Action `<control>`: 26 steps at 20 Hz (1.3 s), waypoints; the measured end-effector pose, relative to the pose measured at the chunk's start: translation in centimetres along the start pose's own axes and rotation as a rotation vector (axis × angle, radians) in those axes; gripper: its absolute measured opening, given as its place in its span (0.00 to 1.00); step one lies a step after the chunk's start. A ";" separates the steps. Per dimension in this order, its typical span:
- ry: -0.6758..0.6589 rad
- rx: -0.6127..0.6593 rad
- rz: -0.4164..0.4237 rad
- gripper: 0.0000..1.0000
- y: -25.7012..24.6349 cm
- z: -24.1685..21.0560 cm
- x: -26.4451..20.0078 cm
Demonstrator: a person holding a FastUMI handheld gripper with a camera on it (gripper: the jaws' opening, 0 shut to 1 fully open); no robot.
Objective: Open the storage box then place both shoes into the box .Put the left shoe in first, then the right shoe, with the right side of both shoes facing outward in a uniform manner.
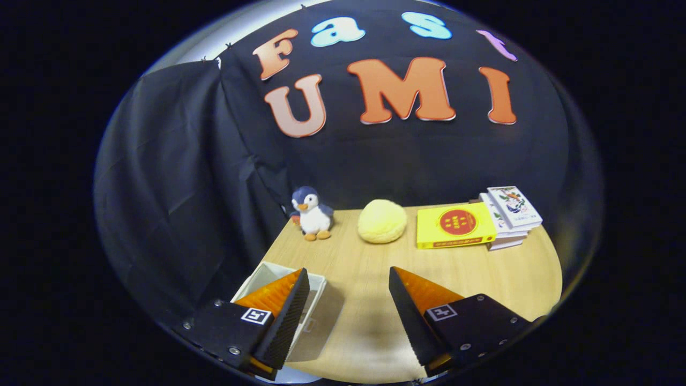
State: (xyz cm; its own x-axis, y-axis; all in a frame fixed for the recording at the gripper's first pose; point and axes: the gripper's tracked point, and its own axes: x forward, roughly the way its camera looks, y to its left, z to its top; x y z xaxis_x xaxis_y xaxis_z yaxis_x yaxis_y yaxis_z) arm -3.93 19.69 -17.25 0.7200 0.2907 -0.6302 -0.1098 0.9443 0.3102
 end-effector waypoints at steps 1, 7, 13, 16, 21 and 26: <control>-0.035 0.005 -0.011 0.90 -1.3 1.3 -0.7; -0.258 -0.049 -0.055 0.98 -8.1 7.4 -4.0; -0.450 -0.107 -0.079 0.98 -11.9 12.3 -7.7; -0.523 -0.119 -0.088 0.98 -13.3 14.1 -9.6; -0.602 -0.131 -0.131 0.98 -16.0 16.2 -11.7; -0.656 -0.166 -0.186 0.98 -17.7 16.4 -12.7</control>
State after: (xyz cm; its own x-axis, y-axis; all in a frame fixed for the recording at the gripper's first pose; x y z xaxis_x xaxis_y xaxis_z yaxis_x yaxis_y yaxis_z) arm 0.11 -3.28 -3.03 0.9961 0.0185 -0.0867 -0.0104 0.9956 0.0934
